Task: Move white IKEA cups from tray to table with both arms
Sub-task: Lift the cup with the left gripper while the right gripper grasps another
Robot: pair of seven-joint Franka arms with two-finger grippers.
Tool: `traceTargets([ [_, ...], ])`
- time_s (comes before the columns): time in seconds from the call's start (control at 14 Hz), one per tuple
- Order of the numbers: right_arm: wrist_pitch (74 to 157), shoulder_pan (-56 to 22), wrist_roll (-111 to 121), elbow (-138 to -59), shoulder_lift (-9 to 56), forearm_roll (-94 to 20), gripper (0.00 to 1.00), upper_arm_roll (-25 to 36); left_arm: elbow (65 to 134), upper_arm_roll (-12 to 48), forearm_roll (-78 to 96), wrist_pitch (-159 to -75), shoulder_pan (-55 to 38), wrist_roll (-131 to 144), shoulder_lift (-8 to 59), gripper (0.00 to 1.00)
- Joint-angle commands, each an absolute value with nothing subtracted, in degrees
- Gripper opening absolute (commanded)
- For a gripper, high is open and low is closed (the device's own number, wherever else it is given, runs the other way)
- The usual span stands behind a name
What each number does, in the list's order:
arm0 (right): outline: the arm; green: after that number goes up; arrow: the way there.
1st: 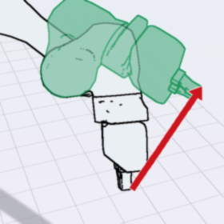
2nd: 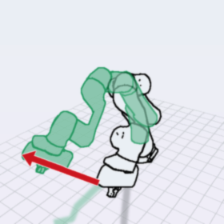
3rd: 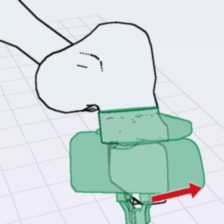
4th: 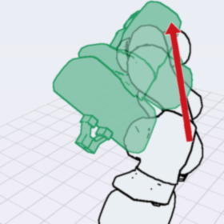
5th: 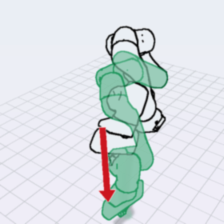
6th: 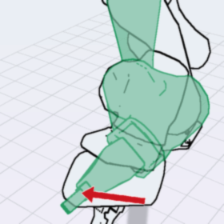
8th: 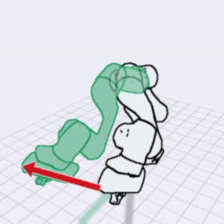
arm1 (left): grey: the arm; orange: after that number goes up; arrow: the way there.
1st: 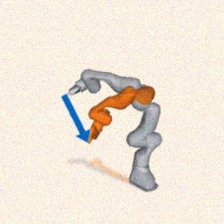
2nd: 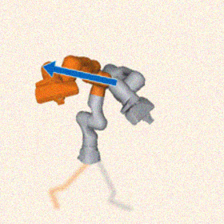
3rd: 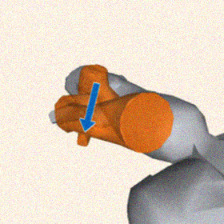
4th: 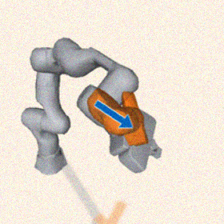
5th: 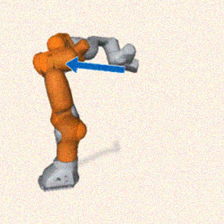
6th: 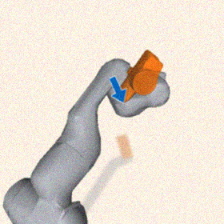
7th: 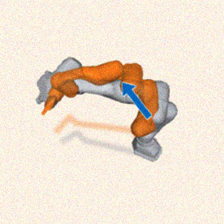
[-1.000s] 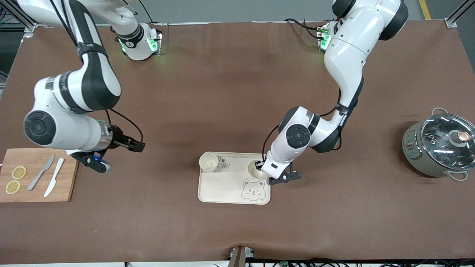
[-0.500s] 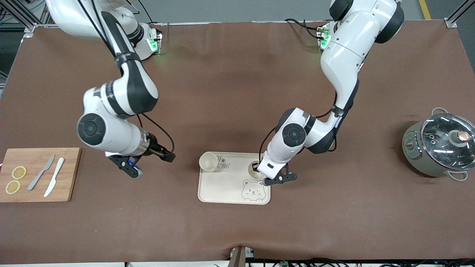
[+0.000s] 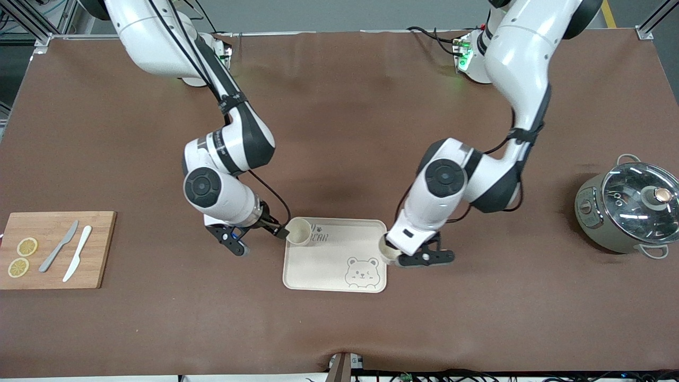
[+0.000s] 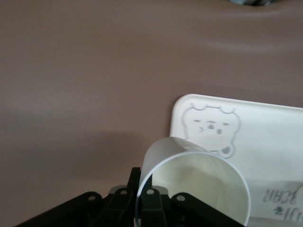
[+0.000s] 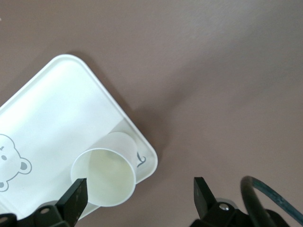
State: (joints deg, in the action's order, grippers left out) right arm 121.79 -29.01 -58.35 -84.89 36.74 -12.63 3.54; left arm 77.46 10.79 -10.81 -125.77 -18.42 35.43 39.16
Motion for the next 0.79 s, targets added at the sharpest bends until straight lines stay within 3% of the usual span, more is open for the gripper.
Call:
traceTargets([
  [0.0,125.49,-31.28,-60.55,-84.2,39.45,-13.54,0.87,4.13,88.12,11.07,-12.04,-124.63,-13.55,31.13,30.61,0.0],
  [0.29,126.03,-31.46,-61.35,-84.29,40.6,-13.1,0.48,4.13,95.87,12.04,-11.25,-125.41,-5.47,26.11,28.13,0.0],
  [0.36,126.56,-31.73,-61.35,-84.29,41.04,-13.18,0.47,4.13,97.28,12.22,-11.25,-126.73,-3.27,26.02,28.21,0.0],
  [0.43,126.82,-31.99,-61.26,-84.29,41.31,-13.1,0.37,4.13,99.3,12.39,-11.25,-128.74,-1.51,26.02,28.47,0.0],
  [0.5,126.74,-31.99,-61.26,-84.29,41.31,-13.1,0.11,4.13,101.23,12.39,-11.25,-131.46,-0.02,26.02,28.74,0.0],
  [0.57,126.56,-31.99,-61.26,-84.29,41.31,-13.1,0.0,4.13,103.16,12.39,-11.25,-134.36,1.83,26.02,29.0,0.0],
  [0.71,126.21,-31.99,-61.35,-84.2,41.05,-13.27,0.0,4.04,104.67,12.39,-11.25,-137.89,3.77,25.58,30.31,0.0],
])
